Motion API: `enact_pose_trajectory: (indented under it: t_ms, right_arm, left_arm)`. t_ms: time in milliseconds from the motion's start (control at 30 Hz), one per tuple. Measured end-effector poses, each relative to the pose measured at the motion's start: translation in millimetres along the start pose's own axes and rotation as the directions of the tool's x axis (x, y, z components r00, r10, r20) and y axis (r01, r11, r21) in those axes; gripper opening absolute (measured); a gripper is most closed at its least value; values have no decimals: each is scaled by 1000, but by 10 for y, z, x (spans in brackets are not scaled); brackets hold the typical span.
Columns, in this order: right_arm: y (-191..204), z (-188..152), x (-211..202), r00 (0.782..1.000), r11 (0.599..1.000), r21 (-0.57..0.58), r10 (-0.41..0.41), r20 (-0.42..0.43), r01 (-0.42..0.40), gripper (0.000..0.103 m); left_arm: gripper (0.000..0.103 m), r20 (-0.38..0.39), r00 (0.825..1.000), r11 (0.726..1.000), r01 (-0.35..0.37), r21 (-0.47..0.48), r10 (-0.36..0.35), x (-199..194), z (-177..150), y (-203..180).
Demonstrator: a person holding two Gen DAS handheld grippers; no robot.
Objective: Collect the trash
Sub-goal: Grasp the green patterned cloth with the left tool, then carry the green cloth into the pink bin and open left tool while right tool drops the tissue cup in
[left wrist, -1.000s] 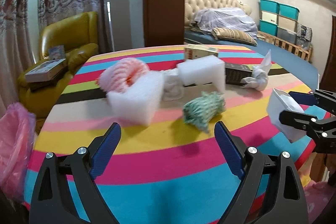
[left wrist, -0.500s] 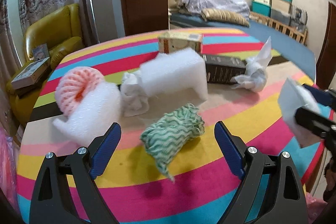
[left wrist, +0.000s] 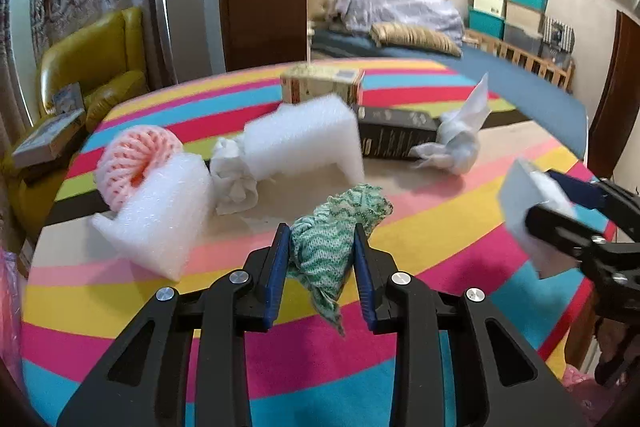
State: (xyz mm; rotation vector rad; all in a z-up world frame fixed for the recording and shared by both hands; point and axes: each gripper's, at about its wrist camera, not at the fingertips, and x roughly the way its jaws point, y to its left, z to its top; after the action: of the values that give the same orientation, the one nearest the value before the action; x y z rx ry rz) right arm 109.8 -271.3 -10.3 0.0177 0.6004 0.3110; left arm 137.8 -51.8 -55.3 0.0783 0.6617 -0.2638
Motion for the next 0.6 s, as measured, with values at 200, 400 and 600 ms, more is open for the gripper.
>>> enact_pose_trajectory:
  t_ms: [200,400,600]
  right_arm:
    - [10,-37,-20,1000,1000,1,-5,-1,5,64]
    - [-6,-57,-25,1000,1000,12,3,3,-3,64]
    - [47,-56,-43,1000,1000,-7,11,5,-11,64]
  left_arm:
    - [29,63,998,1000,-9,17,8,-178,-121,-73]
    - [29,88,996,1000,-29,-11,30,-313,-165,14]
    - [29,124,989,997,-74,-16,76,-489,-234,109]
